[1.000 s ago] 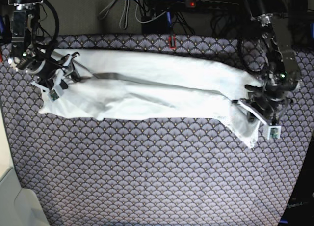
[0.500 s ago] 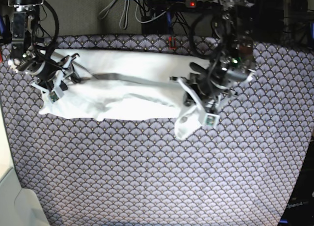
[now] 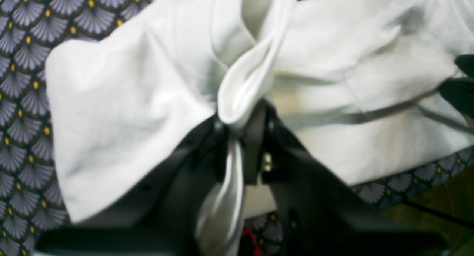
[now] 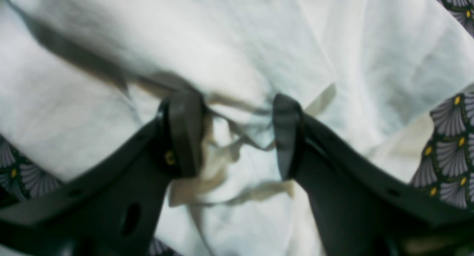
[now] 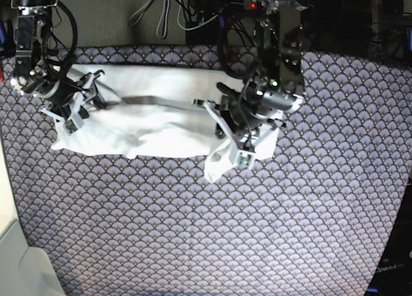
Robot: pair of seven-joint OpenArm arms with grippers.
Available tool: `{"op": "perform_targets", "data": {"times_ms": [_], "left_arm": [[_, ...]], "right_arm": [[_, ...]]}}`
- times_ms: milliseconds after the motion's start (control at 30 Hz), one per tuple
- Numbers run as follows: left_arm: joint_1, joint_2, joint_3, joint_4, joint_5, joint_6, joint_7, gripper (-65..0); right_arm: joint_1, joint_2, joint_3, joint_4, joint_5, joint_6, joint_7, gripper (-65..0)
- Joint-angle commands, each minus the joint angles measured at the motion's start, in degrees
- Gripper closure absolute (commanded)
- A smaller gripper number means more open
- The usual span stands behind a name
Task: Fold the T-shirt properly
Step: 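Lift the shirt end with the left gripper and fold it toward the right gripper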
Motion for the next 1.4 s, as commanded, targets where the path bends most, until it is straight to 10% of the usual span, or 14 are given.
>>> {"op": "perform_targets", "data": {"times_ms": [0, 1067, 1367], "left_arm": [[-0.97, 0.55, 0.27, 0.67, -0.77, -0.07, -1.19, -0.4], [-5.37, 0.55, 14.95, -14.89, -1.30, -0.15, -8.32, -1.0], [-5.37, 0.55, 16.80, -14.10, -1.39, -0.59, -8.32, -38.7]], "right_arm": [[0.42, 0.79, -0.44, 0.61, 0.49, -0.10, 1.12, -31.4], [0.33, 2.28, -2.64, 0.61, 0.40, -0.10, 4.29, -31.4], [0.42, 3.51, -2.20, 0.79, 0.40, -0.10, 4.47, -31.4]]}}
